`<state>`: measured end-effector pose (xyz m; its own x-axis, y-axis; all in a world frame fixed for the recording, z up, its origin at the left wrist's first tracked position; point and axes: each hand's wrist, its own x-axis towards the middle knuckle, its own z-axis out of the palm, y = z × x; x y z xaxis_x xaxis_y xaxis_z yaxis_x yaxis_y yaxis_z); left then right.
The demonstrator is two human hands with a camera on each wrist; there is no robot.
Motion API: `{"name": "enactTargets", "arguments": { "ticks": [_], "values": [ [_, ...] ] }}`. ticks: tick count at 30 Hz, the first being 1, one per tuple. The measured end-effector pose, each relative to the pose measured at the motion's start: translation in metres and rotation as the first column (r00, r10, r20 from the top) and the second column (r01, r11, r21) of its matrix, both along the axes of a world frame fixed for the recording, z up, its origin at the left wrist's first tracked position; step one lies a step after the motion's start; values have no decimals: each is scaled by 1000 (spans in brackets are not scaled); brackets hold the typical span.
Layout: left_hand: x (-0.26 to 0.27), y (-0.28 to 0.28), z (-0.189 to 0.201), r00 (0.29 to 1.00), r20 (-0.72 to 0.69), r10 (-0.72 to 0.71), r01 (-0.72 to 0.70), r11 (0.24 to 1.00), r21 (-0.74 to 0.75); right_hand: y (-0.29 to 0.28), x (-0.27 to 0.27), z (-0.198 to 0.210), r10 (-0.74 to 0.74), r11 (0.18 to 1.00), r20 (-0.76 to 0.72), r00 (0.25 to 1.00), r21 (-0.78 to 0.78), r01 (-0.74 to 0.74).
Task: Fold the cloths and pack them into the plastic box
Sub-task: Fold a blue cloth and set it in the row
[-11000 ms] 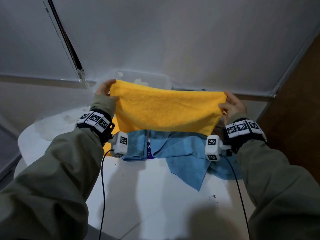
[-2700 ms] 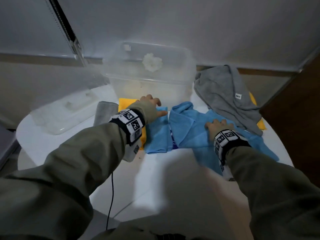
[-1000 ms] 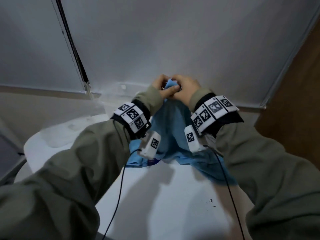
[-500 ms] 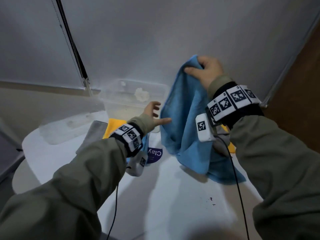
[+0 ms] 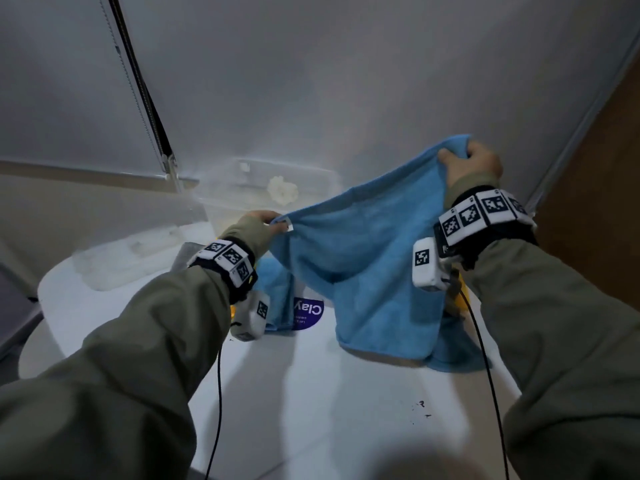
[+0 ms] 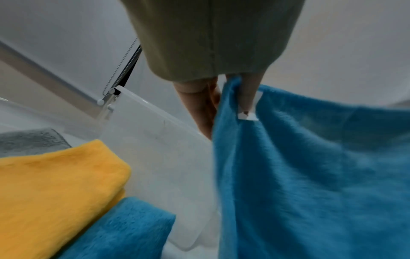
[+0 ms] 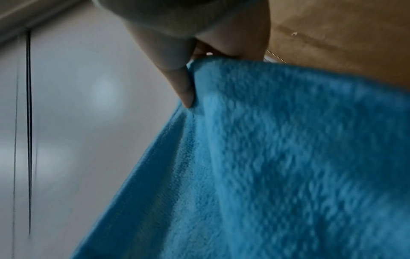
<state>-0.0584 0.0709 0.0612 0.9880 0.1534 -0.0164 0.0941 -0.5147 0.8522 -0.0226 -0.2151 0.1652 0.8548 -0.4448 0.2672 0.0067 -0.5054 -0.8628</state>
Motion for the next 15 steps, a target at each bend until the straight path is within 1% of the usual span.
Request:
{"name": "enactTargets", "arguments": {
  "ticks": [2,5,7,9,10,11,13,14,15],
  "values": [
    [8,3,7,999,5,45,-44,998,-52,4,2,-8,5,999,-74,997,-37,-7],
    [19,-1,20,986,-17,168,-168,977,-131,18,2,-13,32,996,-136,990,-76,-42],
    [24,-9,32,984,-26,174,-176,975,-134,30,0,-14,94,991,-165,982,-75,-108],
    [25,-19,44,988,-32,150,-153,974,-165,46,-4,-17,194,977,-184,964,-47,-206],
    [26,-23,49,991,-21,132,-134,968,-211,53,-7,-19,260,964,-183,948,2,-264],
    [25,-28,53,994,-14,106,-106,951,-291,61,-10,-23,327,945,-173,929,66,-321],
    [21,-40,59,1000,-2,20,-19,875,-484,73,-16,-28,439,893,-142,887,183,-412],
    [18,-45,62,1000,-1,-29,23,839,-544,78,-19,-30,491,861,-129,861,218,-459],
    [15,-51,65,998,-1,-64,53,828,-558,82,-21,-33,540,830,-116,834,236,-505]
  ]
}}
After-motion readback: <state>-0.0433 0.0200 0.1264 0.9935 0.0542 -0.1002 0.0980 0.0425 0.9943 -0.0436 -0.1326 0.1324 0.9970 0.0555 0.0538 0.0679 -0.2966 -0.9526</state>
